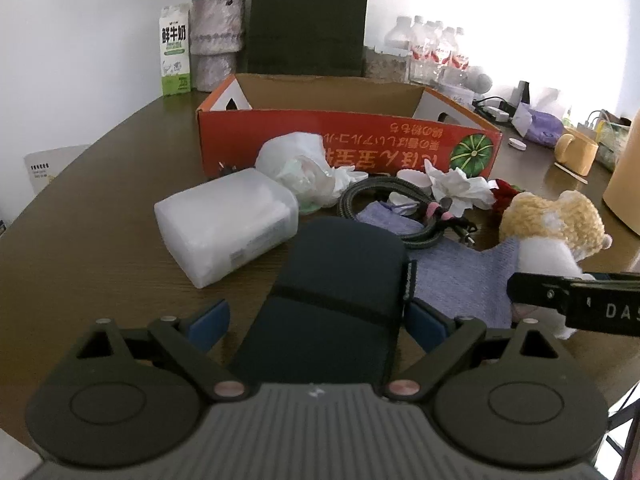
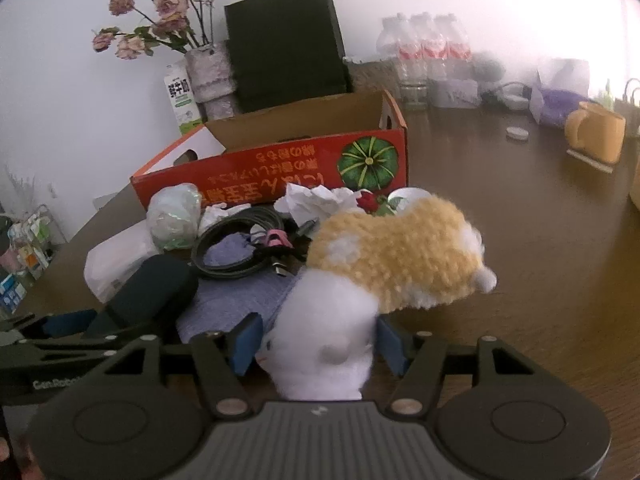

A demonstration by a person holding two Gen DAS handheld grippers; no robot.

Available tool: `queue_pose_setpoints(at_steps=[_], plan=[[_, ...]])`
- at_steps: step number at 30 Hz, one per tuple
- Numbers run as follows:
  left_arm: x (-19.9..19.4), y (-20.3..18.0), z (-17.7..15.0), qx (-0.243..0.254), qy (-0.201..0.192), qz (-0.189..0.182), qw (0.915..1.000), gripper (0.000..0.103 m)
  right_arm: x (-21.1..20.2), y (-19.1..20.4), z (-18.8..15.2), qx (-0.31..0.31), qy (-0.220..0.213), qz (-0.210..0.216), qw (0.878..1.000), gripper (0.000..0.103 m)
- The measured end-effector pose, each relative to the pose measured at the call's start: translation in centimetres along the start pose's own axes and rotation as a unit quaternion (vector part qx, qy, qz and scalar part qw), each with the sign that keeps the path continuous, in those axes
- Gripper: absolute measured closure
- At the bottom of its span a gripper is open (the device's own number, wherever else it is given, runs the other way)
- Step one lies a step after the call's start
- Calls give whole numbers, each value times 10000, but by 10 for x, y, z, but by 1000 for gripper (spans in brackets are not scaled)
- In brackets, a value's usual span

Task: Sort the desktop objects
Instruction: 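Grasp the white-yellow plush alpaca with the right tool while the left tool grasps the black case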

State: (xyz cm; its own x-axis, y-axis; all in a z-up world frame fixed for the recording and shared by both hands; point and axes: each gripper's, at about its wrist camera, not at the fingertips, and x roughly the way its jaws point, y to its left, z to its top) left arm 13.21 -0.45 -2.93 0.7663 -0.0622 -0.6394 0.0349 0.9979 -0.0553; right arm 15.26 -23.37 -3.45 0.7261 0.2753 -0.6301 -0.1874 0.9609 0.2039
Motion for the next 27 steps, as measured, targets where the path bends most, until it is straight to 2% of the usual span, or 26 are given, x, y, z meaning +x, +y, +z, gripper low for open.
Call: queue_pose_setpoints(at_steps=[5, 14, 27], plan=[[3, -2, -3, 49, -6, -121, 9999, 19, 0, -3, -3, -33, 30, 101, 9999, 49], [-2, 0, -3, -150, -154, -230, 9995, 32, -10, -8, -7, 13, -34, 357, 9994, 54], [-19, 3, -5, -205, -380, -206, 9989, 37, -34, -5, -7, -17, -404, 451, 9982, 55]])
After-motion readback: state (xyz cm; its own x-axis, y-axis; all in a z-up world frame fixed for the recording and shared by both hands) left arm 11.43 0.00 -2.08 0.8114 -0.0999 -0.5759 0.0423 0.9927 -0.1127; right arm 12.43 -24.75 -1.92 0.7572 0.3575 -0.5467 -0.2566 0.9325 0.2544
